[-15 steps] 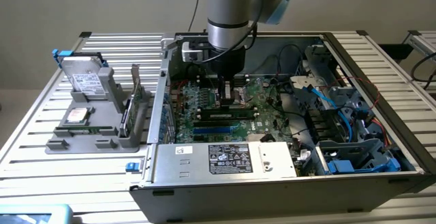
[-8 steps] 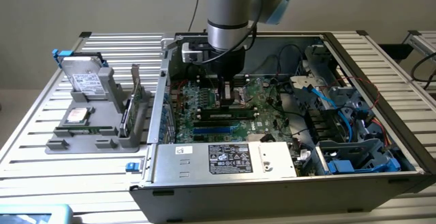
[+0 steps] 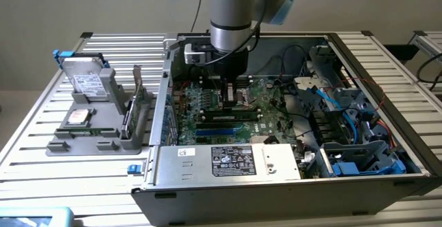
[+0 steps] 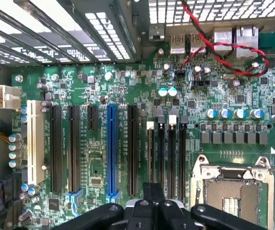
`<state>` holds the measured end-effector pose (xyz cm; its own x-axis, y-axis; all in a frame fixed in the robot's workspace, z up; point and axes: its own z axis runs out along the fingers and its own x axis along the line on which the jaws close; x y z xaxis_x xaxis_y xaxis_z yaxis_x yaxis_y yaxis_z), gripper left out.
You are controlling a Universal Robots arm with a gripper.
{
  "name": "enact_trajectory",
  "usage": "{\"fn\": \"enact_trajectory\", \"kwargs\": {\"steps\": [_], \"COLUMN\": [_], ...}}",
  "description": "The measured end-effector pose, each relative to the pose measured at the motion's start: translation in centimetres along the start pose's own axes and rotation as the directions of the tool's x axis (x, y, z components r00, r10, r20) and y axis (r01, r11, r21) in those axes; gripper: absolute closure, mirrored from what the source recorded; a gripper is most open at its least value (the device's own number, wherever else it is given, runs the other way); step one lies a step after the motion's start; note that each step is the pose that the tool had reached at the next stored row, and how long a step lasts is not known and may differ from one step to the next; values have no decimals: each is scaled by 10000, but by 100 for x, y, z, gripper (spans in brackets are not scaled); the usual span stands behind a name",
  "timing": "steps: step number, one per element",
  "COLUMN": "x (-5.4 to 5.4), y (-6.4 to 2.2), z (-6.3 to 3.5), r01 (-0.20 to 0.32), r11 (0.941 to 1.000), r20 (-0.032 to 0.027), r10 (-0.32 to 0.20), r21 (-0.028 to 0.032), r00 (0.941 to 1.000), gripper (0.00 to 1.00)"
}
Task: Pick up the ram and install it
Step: 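Press down the ram until it locks into place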
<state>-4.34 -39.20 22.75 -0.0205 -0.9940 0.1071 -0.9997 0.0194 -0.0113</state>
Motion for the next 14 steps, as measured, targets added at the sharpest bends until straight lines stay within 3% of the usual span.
{"fn": "enact_trajectory", "kwargs": {"steps": [4,14], "x": [8,22], "y": [-21,-154], "z": [-61,-76], "r01": [1,1], "r11": [10000,10000], "r20": [-14,-15], "r10": [-1,-1], "r21": [-10,-11], "r00": [10000,10000], "gripper": [89,89]}}
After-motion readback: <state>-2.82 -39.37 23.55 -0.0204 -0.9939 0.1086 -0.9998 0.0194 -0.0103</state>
